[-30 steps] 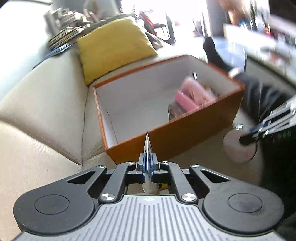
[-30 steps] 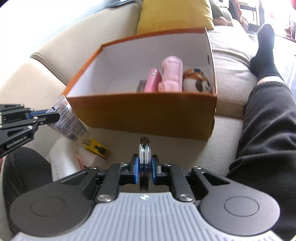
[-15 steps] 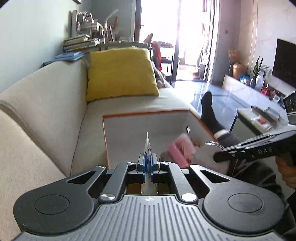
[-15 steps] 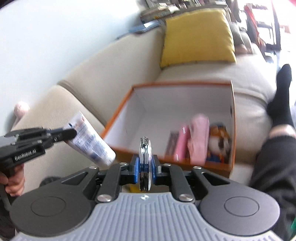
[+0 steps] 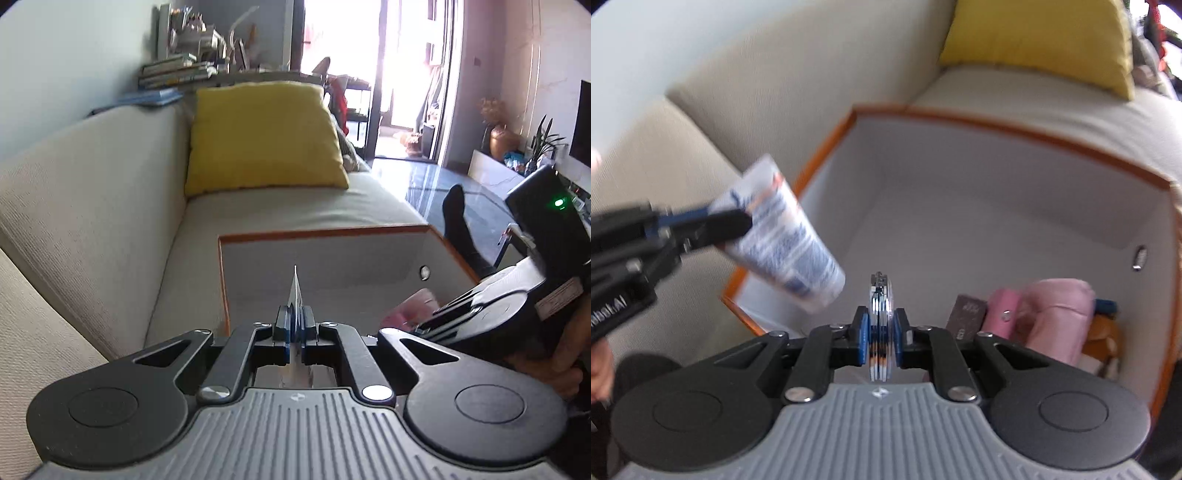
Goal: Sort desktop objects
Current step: 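Carry the mirror with the right tool while the left carries the tube into the box, then open the right tool to drop the mirror while the left lowers and releases the tube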
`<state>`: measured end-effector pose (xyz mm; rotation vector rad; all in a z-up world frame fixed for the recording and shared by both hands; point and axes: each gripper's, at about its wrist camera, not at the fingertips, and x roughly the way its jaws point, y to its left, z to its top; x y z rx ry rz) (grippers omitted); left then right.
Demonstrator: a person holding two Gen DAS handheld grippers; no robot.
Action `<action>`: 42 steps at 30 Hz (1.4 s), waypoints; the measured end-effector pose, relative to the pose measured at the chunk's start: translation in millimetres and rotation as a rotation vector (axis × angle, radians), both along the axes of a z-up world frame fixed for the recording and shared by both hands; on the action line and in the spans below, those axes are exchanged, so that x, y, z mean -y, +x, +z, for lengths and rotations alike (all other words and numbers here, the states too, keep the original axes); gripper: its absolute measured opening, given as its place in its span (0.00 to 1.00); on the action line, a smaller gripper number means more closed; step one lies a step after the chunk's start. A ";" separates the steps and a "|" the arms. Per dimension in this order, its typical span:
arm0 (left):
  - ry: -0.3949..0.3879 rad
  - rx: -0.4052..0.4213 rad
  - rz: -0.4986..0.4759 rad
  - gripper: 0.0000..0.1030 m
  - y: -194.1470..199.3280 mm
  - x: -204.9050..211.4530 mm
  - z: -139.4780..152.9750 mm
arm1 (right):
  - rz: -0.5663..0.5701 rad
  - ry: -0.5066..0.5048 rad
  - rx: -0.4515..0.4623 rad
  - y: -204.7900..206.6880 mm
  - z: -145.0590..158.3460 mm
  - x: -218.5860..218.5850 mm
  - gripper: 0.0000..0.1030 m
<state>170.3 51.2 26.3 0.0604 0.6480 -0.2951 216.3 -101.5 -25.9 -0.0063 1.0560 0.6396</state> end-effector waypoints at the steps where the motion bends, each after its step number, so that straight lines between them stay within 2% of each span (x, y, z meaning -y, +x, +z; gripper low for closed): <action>1: 0.000 -0.007 -0.003 0.05 2.2 -0.5 -3.2 | 0.020 -0.021 -0.012 4.1 -5.5 -3.8 0.14; 3: 0.002 -0.017 -0.010 0.05 5.5 -0.6 -9.2 | 0.055 -0.051 -0.041 13.0 -14.8 -9.2 0.14; 7: 0.005 -0.032 -0.028 0.05 7.8 -0.3 -18.5 | 0.141 -0.048 -0.138 27.8 -25.4 -14.6 0.14; 9: 0.003 -0.044 -0.034 0.05 8.5 -1.1 -22.1 | 0.189 -0.084 -0.154 31.6 -29.4 -19.7 0.14; 12: 0.003 -0.058 -0.037 0.05 9.6 -2.9 -27.0 | 0.249 -0.127 -0.135 35.9 -27.9 -25.4 0.16; 15: -0.004 -0.071 -0.036 0.05 10.0 -5.4 -29.5 | 0.304 -0.237 -0.056 35.2 -27.1 -34.2 0.24; 17: -0.008 -0.077 -0.033 0.05 9.7 -6.8 -31.7 | 0.346 -0.299 -0.018 32.8 -28.9 -40.1 0.26; 23: -0.017 -0.100 -0.028 0.05 9.2 -10.9 -36.0 | 0.435 -0.382 0.024 28.1 -31.9 -50.6 0.25; 26: -0.038 -0.119 -0.026 0.05 8.5 -14.8 -36.9 | 0.431 -0.354 0.023 32.1 -30.8 -50.0 0.25; 32: -0.024 -0.130 -0.019 0.05 2.9 -18.0 -35.9 | 0.384 -0.270 -0.026 42.6 -39.6 -49.3 0.25; 38: -0.021 -0.148 -0.025 0.05 -1.1 -18.4 -35.6 | 0.381 -0.262 -0.051 33.6 -49.2 -44.1 0.27; 42: -0.047 -0.173 -0.020 0.05 -2.8 -21.5 -35.3 | 0.389 -0.280 -0.051 30.3 -48.3 -39.0 0.26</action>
